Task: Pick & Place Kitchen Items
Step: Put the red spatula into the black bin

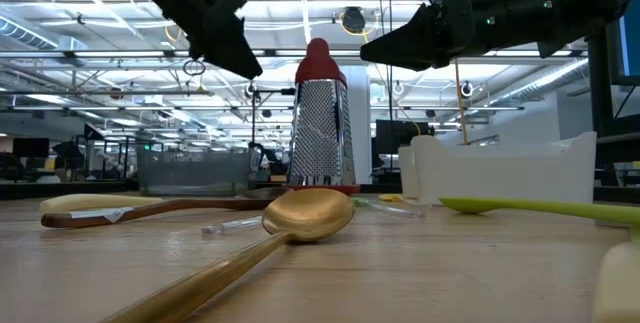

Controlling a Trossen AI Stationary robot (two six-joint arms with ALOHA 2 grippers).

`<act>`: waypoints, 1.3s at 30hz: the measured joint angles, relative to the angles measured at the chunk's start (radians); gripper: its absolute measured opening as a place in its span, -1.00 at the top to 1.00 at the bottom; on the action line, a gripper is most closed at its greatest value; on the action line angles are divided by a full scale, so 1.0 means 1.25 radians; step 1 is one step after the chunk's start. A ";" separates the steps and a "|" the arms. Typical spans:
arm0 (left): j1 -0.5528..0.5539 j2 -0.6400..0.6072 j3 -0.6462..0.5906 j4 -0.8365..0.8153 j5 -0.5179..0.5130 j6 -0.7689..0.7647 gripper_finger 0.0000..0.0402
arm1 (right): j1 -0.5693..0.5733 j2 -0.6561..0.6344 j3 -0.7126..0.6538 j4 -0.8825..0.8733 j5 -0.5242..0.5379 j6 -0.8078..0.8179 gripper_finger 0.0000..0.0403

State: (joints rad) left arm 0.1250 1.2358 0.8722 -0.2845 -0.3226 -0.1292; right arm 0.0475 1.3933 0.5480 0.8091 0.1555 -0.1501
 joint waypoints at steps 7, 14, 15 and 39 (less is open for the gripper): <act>-0.072 0.000 0.000 -0.023 0.048 -0.065 0.20 | 0.000 0.000 0.000 -0.048 -0.001 0.017 0.34; -0.124 0.001 0.000 -0.018 0.048 -0.263 0.20 | 0.001 0.001 0.000 -0.090 -0.002 0.056 0.34; -0.131 0.001 0.000 -0.015 0.048 -0.289 0.20 | 0.004 0.000 0.000 -0.096 -0.001 0.060 0.34; -0.249 0.007 -0.001 0.061 0.056 -0.361 0.20 | 0.129 0.027 0.000 -0.040 -0.229 -0.119 0.34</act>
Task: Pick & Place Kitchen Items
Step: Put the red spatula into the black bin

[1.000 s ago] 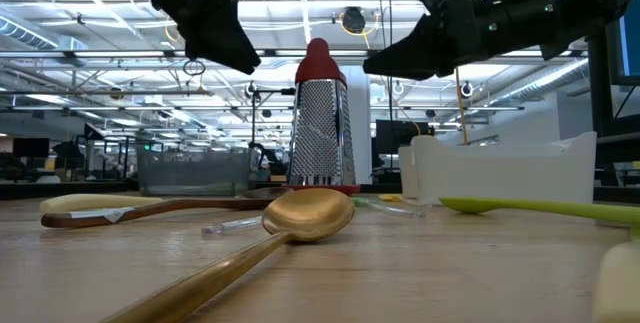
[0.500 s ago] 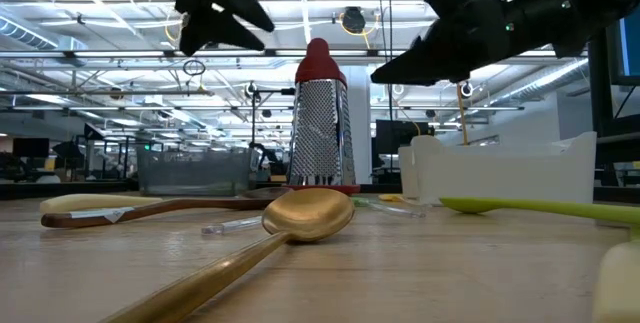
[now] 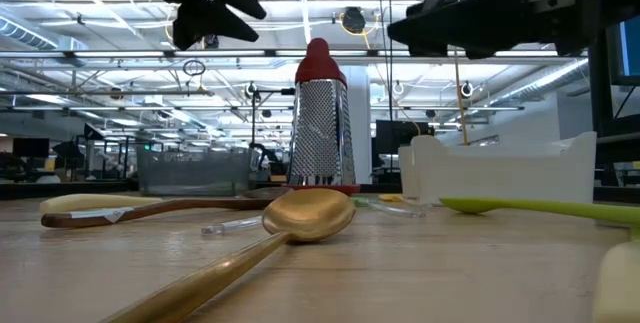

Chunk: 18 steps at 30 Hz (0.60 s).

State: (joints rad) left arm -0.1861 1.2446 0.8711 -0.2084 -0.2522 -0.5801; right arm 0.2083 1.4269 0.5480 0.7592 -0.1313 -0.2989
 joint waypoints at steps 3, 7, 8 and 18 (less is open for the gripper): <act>-0.009 0.000 0.000 -0.033 0.001 0.000 0.20 | 0.011 0.049 0.000 0.111 0.000 -0.054 0.23; -0.016 0.000 0.000 -0.092 0.001 -0.002 0.20 | 0.010 0.121 0.022 0.180 -0.002 -0.065 0.01; -0.016 0.000 0.000 -0.105 0.002 -0.006 0.20 | 0.007 0.135 0.040 0.173 -0.001 -0.065 -0.04; -0.031 -0.080 0.000 -0.144 -0.026 0.043 0.20 | 0.001 0.203 0.339 -0.372 -0.002 -0.070 -0.21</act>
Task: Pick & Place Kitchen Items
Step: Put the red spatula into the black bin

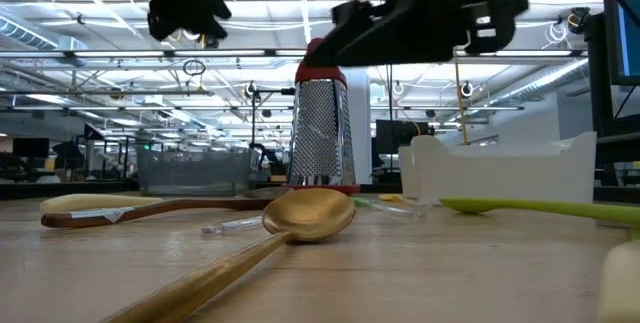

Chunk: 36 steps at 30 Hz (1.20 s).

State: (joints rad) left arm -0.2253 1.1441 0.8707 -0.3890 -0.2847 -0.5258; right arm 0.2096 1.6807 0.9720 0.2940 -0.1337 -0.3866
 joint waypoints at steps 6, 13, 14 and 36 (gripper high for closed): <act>-0.016 -0.067 0.000 -0.025 -0.020 0.052 0.20 | -0.029 0.070 0.124 -0.165 -0.030 -0.017 -0.19; -0.026 -0.084 0.000 -0.086 -0.075 0.058 0.20 | -0.078 0.149 0.155 -0.173 -0.107 0.011 -0.20; -0.026 -0.084 0.000 -0.100 -0.079 0.058 0.20 | -0.084 0.161 0.156 -0.171 -0.107 0.011 -0.20; -0.026 -0.079 0.000 -0.111 -0.095 0.082 0.20 | -0.159 0.247 0.156 -0.279 -0.098 -0.059 -0.12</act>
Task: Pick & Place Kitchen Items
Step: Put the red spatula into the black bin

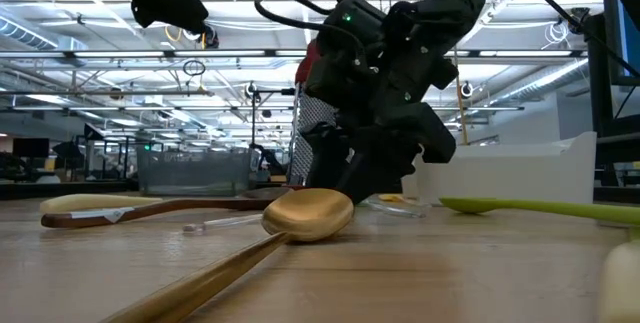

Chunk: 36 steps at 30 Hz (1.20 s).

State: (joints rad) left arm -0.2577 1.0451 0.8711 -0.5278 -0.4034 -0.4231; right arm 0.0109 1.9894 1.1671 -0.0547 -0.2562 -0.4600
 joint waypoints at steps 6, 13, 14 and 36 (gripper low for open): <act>0.000 0.000 0.000 0.000 -0.003 0.003 0.20 | -0.002 -0.002 0.001 -0.049 0.003 -0.012 0.20; 0.000 0.000 0.000 0.000 -0.013 0.004 0.20 | 0.005 -0.002 0.000 -0.056 0.007 -0.027 0.67; 0.000 0.000 0.000 0.000 -0.013 0.004 0.20 | 0.005 -0.003 0.000 -0.056 0.009 -0.026 0.70; -0.004 0.055 0.000 -0.051 0.033 -0.014 0.20 | 0.019 -0.026 -0.004 0.018 0.104 0.089 0.85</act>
State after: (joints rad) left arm -0.2629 1.1138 0.8711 -0.5912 -0.3619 -0.4406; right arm 0.0350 1.9572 1.1622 -0.0326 -0.1268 -0.3489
